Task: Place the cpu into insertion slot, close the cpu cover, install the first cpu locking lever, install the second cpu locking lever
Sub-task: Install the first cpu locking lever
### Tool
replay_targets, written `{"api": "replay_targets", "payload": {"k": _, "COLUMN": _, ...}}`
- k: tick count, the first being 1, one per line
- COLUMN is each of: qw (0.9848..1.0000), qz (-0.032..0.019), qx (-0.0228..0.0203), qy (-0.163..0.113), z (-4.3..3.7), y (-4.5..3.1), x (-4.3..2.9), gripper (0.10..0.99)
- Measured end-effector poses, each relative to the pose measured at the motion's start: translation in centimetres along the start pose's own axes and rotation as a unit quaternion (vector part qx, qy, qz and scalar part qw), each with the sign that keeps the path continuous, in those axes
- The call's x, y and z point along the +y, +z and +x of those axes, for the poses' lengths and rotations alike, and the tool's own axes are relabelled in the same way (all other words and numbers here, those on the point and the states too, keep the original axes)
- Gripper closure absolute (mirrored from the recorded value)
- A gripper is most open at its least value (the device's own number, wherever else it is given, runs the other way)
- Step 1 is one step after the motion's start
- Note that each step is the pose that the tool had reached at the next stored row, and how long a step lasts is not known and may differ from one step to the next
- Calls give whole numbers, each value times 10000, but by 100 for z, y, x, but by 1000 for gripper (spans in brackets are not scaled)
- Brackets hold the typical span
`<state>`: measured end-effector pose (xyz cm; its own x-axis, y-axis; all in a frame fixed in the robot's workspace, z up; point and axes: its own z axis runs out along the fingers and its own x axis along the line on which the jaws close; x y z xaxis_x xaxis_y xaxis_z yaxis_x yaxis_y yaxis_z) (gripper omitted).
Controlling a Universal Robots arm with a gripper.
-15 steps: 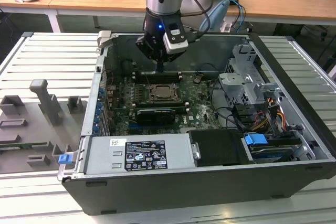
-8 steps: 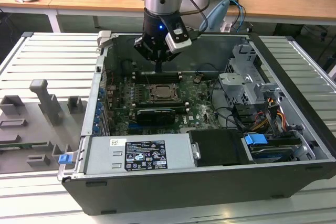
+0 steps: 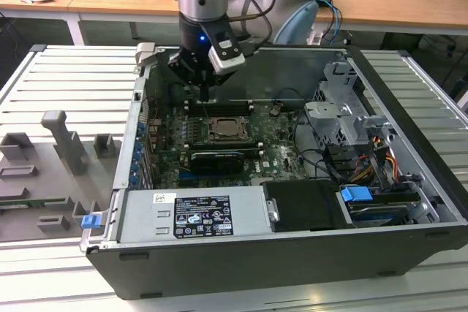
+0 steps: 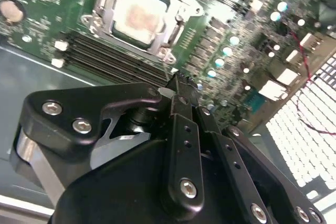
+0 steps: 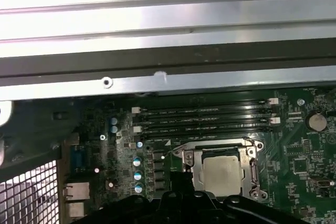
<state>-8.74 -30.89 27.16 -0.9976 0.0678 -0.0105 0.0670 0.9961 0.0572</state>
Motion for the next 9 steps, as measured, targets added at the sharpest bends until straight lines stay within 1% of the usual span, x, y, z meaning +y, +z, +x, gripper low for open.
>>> {"api": "replay_targets", "payload": {"k": 5, "qw": 9999, "qz": 0, "qx": 7, "qy": -112, "z": 92, "y": 22, "x": -8, "gripper": 980}}
{"api": "replay_targets", "payload": {"k": 8, "qw": 9999, "qz": -1, "qx": 10, "qy": -166, "z": 193, "y": 54, "x": -6, "gripper": 980}}
{"api": "replay_targets", "payload": {"k": 9, "qw": 9999, "qz": -1, "qx": 10, "qy": -170, "z": 204, "y": 62, "x": 1, "gripper": 980}}
